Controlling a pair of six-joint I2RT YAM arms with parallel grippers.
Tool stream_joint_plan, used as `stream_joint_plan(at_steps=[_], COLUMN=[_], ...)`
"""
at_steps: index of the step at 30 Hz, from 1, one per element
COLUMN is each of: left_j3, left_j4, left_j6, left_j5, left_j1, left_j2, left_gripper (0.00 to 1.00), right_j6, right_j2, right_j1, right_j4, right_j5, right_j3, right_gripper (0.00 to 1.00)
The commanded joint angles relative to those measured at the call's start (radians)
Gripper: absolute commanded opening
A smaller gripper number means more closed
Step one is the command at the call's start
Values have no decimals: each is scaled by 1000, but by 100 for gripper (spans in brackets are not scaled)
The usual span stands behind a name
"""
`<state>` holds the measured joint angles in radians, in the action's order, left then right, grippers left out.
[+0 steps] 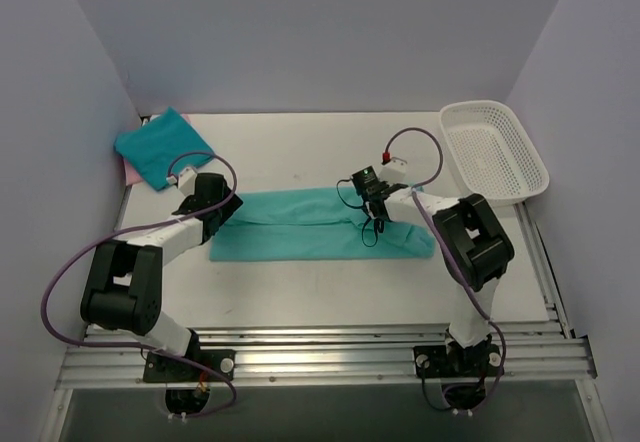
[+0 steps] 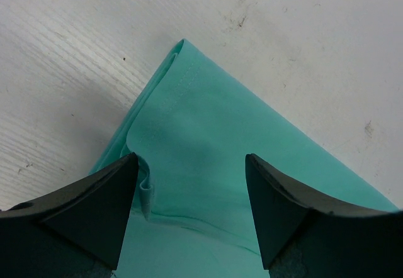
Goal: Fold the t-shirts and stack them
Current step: Fold the other side of the tshirt into a rectangle
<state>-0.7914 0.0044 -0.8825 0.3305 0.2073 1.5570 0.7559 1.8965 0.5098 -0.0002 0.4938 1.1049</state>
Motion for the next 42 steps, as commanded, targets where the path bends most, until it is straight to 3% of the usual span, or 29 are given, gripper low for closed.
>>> stream_joint_plan(at_steps=[1,17,25,33,42], left_j3=[-16,-25,-3,-9,4], left_j4=[40,45,57,52,51], left_j6=[1,-1,-4,-6,-6], left_j5=[-2,-13,-11,-27,-12], left_j1=[-6,-6,-6,-3,-3], left_j2=[3,15,-18,-3,-26], left_gripper=[78,77,77,77,77], right_j6=[-9,80,138,143,50], right_j2=[-16,-350,-425,-519,-562], right_j1=[16,127,164,194,174], right_j4=[22,-46,-49,-127,-196], right_j5=[-32,-23,-15,26,114], right_j3=[20,-269,-375,-327,-108], right_gripper=[0,0,0,0,0])
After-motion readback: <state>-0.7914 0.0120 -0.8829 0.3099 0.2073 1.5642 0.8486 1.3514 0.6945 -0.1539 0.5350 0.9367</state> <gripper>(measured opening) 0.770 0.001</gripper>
